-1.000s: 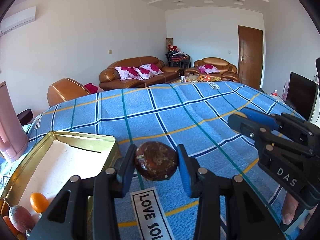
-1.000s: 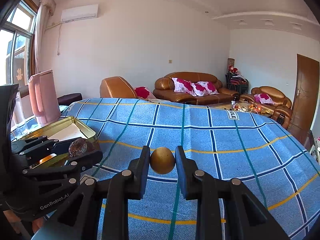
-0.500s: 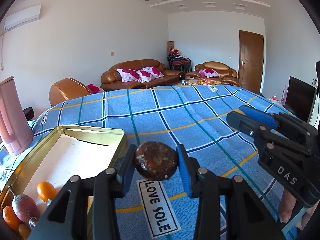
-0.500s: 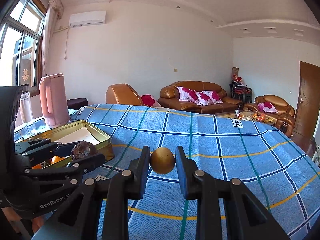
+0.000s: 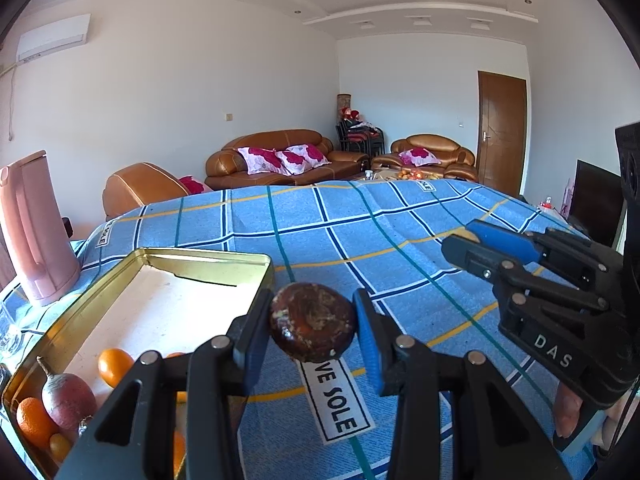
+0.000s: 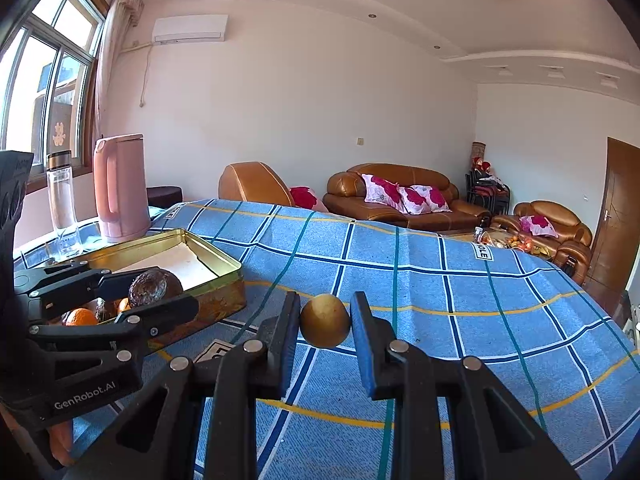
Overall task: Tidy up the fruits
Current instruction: 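Lift both held fruits and carry them over the tin tray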
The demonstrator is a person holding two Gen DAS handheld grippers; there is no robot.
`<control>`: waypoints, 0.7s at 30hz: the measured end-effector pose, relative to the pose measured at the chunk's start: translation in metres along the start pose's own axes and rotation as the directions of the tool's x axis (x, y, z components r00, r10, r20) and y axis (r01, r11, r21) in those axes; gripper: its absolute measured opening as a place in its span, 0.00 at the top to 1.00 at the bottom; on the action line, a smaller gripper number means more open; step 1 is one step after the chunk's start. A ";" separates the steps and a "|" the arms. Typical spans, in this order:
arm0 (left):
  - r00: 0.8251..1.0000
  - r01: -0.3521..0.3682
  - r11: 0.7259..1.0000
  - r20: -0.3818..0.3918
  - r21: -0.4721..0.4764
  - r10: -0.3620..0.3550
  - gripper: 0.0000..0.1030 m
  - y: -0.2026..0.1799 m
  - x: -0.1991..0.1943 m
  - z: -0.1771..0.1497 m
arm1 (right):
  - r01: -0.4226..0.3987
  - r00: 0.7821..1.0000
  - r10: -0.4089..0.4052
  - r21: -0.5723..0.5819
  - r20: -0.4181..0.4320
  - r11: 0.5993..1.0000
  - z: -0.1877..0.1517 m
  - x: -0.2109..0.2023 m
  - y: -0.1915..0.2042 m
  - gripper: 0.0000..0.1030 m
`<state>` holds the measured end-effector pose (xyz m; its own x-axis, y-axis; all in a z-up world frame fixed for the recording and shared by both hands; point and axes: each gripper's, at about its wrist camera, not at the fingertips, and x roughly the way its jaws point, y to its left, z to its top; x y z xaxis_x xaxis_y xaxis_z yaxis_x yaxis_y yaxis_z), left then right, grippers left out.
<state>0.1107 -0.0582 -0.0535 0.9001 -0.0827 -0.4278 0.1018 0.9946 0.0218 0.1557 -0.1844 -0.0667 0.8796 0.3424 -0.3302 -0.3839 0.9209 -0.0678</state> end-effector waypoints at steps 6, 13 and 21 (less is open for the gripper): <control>1.000 0.001 1.000 0.008 -0.014 -0.001 0.59 0.008 -0.008 -0.003 | -0.022 1.000 0.022 -0.019 -0.006 1.000 -0.001 -0.005 0.013 0.73; 1.000 -0.005 1.000 0.013 -0.028 0.006 0.59 0.015 -0.018 -0.007 | -0.060 0.998 0.059 -0.041 -0.010 0.997 -0.003 -0.009 0.033 0.73; 1.000 -0.017 0.999 0.025 -0.044 0.018 0.59 0.029 -0.033 -0.012 | -0.102 0.995 0.102 -0.041 -0.018 0.994 -0.002 -0.007 0.047 0.73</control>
<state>0.0788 -0.0256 -0.0496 0.9121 -0.0660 -0.4047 0.0676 0.9977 -0.0104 0.1308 -0.1436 -0.0692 0.8307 0.4309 -0.3526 -0.4833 0.8725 -0.0723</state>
